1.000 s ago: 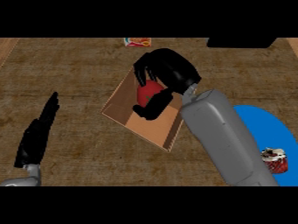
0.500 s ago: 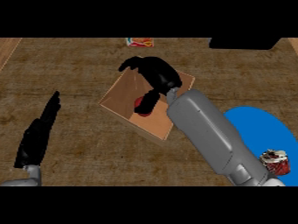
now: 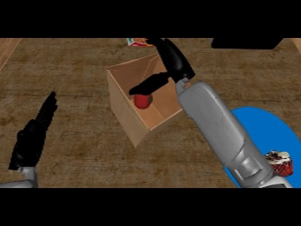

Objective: Pick the tomato from the plate and place it in the cardboard box

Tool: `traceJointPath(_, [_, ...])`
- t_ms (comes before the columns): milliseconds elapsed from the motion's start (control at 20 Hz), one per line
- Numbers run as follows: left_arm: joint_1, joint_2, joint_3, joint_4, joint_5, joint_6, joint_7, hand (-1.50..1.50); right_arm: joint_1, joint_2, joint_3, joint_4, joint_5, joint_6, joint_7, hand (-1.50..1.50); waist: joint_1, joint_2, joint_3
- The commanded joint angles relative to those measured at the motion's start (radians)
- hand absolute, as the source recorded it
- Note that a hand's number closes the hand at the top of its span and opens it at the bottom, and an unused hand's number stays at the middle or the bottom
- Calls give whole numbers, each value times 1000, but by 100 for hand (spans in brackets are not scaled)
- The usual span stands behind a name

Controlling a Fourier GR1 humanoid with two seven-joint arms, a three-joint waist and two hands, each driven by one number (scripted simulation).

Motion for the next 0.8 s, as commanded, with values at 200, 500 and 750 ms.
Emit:
traceJointPath(200, [41, 0, -2, -49, -9, 2, 9, 0, -34, -97, -263, 85, -183, 39, -108, -150, -6, 1, 1])
traceJointPath(500, [-9, -41, -29, -4, -44, 41, 21, 0, 7, -321, -403, 190, -258, 177, -200, -150, -12, 8, 2])
traceJointPath(750, [-12, 4, 21, 24, -6, 0, -19, 0, -45, -475, -477, 338, -295, 326, -245, -150, -1, 9, 1])
